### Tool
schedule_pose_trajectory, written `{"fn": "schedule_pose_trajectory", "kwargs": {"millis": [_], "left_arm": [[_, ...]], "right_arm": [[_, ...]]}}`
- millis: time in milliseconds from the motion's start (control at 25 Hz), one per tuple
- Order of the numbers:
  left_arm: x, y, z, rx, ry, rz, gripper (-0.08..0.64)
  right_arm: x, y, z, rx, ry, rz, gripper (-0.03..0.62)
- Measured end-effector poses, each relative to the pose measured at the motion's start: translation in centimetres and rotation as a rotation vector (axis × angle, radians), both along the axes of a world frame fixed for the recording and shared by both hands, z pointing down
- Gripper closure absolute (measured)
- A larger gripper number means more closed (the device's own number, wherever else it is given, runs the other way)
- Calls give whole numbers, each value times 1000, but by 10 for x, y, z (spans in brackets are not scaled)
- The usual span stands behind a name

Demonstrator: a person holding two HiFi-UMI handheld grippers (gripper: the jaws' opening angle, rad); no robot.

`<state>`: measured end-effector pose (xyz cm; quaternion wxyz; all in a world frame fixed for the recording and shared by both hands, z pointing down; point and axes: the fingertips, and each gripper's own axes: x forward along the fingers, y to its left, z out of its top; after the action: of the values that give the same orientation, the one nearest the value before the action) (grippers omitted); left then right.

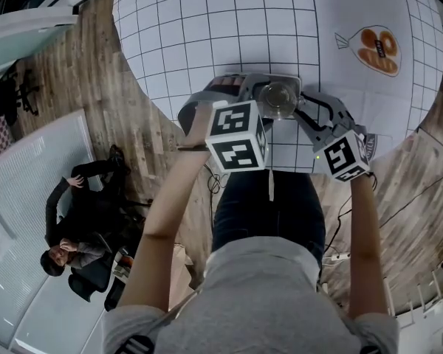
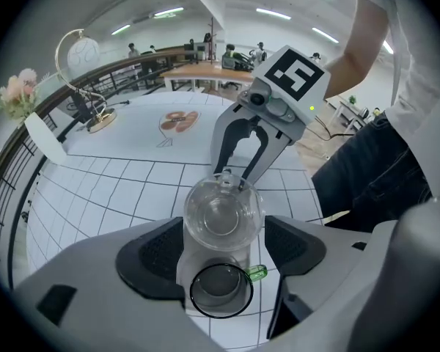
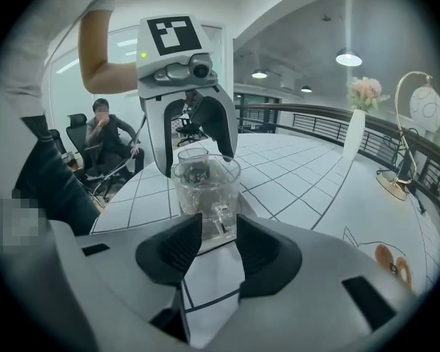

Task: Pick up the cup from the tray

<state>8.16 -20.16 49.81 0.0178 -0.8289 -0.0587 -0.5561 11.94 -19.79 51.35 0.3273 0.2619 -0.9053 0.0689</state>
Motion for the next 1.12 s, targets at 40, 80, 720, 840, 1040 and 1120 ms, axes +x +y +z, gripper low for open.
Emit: {"fn": "schedule_pose_trajectory", "kwargs": {"millis": [40,80,720,840,1040,1120], "left_arm": [[0,0,2,-1,-5,0,210],[1,0,3,-2,-9,0,210],[0,1,4,-2,-40,27,218],[-1,1,0,-6,-39,29,218],[1,-3,-13,-3,-15,12,218],[2,-7,-20,4,-4,8,218]], "right_arm": [[0,0,0,-2,3,-1,466],[-1,1,1,-4,4,-3,466],[2,-2,-5,16,19,4,528],[1,-2,-8,10,-2,11,528],[2,-7,-19,20,-29,18,528],[4,-11,-27,32,-23,12,528]]}}
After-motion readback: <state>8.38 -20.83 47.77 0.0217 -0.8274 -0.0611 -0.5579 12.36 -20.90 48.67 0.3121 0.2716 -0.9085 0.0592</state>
